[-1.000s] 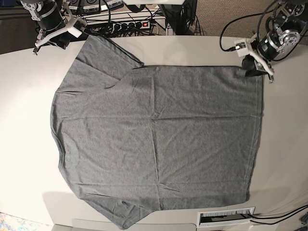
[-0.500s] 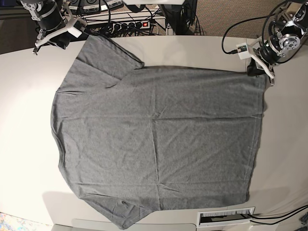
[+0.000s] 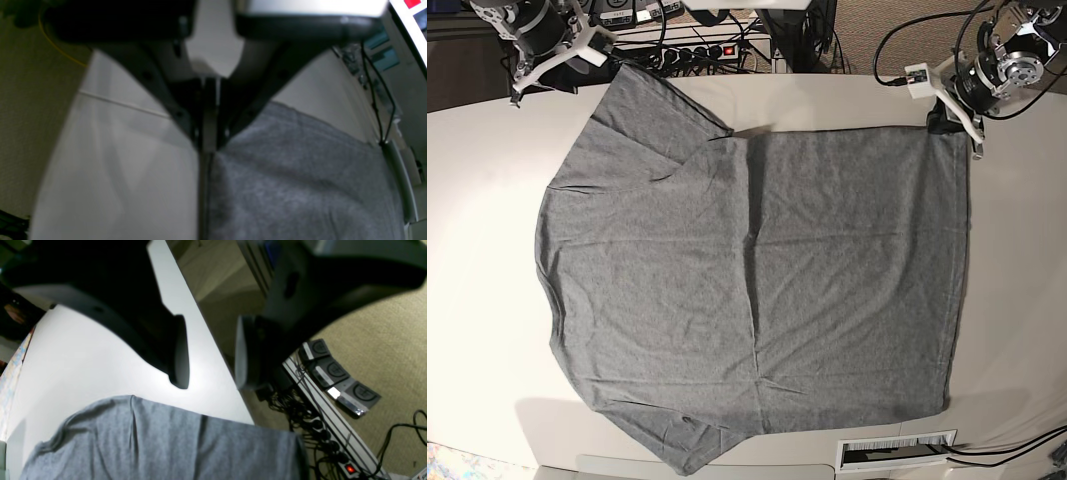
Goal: Fold the T-shirt properly
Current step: 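Grasp the shoulder corners of the grey shirt with both grippers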
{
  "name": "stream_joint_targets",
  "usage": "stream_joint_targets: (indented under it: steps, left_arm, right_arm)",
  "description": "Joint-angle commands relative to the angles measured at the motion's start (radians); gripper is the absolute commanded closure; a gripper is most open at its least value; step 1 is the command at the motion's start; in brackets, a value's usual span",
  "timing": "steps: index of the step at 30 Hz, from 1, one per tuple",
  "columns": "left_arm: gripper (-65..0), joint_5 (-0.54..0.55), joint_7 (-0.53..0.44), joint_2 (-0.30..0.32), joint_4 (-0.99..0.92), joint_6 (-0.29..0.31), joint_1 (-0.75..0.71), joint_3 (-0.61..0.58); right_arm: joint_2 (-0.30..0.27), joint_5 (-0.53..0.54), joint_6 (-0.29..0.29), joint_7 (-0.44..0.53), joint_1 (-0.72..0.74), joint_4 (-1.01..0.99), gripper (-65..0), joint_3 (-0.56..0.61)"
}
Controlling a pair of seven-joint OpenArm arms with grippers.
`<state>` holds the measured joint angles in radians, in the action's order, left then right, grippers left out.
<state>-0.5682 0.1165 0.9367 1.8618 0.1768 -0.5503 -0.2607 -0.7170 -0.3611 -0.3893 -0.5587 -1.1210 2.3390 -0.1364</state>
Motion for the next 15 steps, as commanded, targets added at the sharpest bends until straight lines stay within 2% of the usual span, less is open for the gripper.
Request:
stream_joint_targets:
  steps: [1, 8, 12, 15]
  left_arm:
    - [0.0, -0.005, -0.004, 0.016, 0.017, -0.013, 0.002, 0.008]
    - [0.0, -0.005, -0.005, 0.016, 0.017, -0.013, 0.002, 0.008]
    - [0.0, -0.005, -0.012, 0.015, 0.017, -0.013, 0.002, 0.008]
    - [0.0, -0.005, -0.012, 0.012, 0.017, -0.013, 0.002, 0.008]
  right_arm:
    - [-0.009, 0.0, 0.011, 0.028, 0.002, 0.017, -24.3, -0.006]
    - [-0.006, 0.11, -0.047, 0.045, 0.038, 0.017, -24.3, 0.001]
    - [-0.006, 0.096, -0.056, 0.043, 0.042, 0.006, -24.3, 0.071]
    - [-0.005, 0.023, -0.056, 0.043, 0.082, -0.06, -24.3, 0.157]
